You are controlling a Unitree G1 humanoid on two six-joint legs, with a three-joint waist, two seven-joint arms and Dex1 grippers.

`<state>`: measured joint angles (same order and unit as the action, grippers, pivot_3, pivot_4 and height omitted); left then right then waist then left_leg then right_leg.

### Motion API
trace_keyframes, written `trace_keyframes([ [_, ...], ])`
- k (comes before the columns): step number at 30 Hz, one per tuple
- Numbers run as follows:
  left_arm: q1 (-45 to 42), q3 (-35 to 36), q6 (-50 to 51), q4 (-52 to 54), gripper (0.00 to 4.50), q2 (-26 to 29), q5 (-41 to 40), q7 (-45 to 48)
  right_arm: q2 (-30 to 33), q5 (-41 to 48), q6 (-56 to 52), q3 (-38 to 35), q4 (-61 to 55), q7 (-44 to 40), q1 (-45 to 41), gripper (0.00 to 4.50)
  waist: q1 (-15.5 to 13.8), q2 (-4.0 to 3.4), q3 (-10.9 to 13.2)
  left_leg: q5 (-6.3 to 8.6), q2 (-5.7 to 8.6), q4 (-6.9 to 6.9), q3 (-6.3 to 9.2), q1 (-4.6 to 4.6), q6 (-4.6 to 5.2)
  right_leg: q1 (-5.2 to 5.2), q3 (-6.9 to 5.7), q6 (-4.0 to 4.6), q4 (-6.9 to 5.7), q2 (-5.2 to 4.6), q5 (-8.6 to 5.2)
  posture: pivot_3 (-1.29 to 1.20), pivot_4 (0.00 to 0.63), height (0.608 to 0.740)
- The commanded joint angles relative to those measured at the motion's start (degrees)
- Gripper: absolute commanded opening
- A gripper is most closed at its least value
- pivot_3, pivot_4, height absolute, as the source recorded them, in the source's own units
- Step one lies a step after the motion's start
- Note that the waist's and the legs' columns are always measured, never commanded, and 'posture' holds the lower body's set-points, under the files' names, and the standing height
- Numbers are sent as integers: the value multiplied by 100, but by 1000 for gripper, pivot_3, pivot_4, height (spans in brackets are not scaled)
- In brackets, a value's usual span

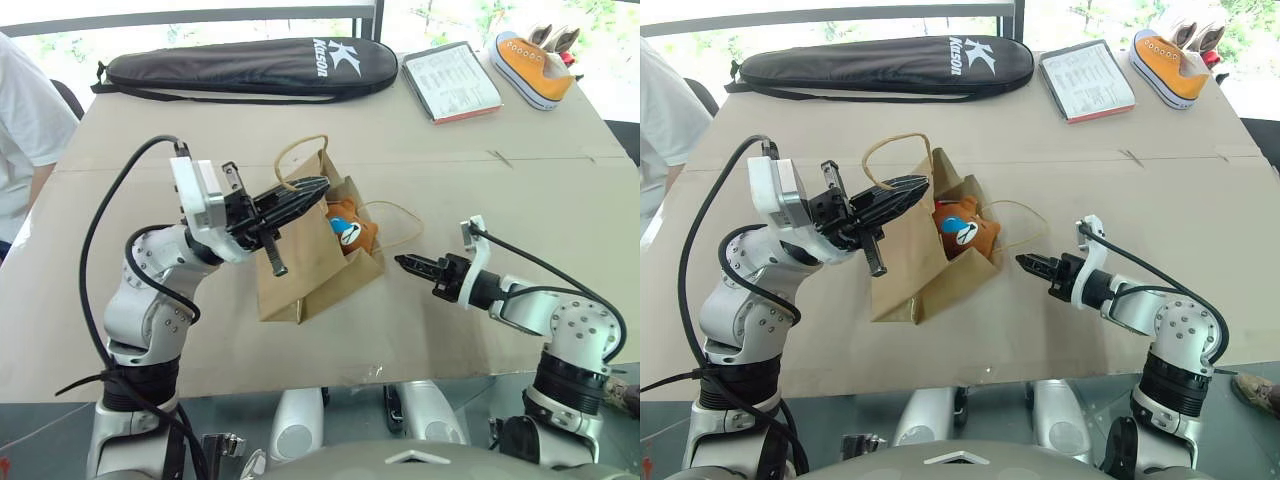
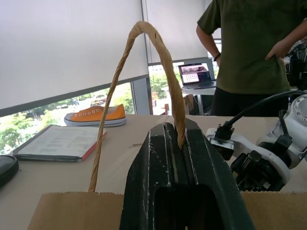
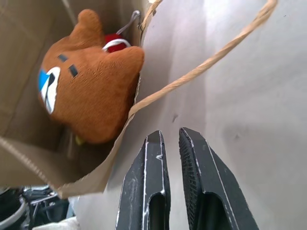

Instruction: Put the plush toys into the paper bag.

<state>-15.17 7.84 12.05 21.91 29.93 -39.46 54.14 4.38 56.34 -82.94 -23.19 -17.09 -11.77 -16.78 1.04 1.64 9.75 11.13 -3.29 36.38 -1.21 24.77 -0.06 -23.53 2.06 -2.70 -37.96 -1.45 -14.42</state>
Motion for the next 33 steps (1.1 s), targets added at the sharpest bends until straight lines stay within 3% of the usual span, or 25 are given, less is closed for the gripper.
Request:
trace_keyframes([
  [1, -5, 24, -40, 336, 0, 43, -57, -29, -44, -62, 350, 82, 174, 78, -191, 267, 1, 0, 0, 0, 0, 0, 0, 0, 0, 0, 0, 0, 0, 0, 0, 0, 150, 740],
  [15, 277, 173, -92, 485, 0, 84, -101, -19, 265, 991, 389, 212, 57, -194, -182, 267, 2, -1, 1, 0, 0, -1, 0, 0, 0, 0, 1, 1, 0, 0, 0, 0, 150, 740],
  [33, 430, 208, -178, 424, 0, 79, -134, 128, 255, 827, 1075, 523, 496, 256, -208, 267, 3, -1, 1, 0, 0, -2, -1, 0, 0, -1, 3, 1, 1, 0, 0, 0, 150, 740],
])
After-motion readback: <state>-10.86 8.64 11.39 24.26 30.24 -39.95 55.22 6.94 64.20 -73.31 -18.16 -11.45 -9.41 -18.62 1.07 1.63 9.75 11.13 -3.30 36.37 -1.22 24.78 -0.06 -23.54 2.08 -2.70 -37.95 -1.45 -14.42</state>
